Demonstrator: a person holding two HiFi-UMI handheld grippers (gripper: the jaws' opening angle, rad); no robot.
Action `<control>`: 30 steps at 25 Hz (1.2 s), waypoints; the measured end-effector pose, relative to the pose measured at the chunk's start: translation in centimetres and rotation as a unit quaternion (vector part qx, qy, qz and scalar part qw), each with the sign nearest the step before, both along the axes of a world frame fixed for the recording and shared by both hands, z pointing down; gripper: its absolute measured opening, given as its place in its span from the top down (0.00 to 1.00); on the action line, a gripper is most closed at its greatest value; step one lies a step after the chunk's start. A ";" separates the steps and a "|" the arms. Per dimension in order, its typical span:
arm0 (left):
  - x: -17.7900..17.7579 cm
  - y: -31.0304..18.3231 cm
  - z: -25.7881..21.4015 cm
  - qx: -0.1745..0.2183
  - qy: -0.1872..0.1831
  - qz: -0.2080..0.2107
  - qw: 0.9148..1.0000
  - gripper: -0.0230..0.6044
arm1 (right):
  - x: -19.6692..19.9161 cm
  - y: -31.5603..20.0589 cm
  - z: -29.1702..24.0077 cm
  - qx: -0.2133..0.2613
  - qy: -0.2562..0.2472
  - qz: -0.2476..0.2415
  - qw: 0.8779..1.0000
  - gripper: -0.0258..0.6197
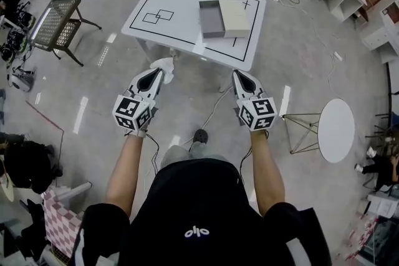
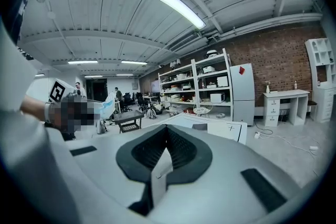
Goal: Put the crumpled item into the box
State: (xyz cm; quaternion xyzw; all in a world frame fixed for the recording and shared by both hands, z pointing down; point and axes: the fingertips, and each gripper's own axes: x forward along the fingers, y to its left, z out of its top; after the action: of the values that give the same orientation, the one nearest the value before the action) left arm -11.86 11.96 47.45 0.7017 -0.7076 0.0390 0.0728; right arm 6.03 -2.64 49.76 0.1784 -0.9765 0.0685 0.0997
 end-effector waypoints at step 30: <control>-16.6 -32.5 0.0 -0.008 -0.013 0.231 0.973 0.94 | -14.8 -22.3 -0.5 -0.016 -0.023 0.209 0.978 0.95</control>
State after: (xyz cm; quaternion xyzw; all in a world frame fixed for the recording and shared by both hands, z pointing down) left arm -28.44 -20.50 47.48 0.8451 -0.5269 0.0701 0.0581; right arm -8.74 -24.94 49.25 0.3750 -0.9185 0.1076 0.0637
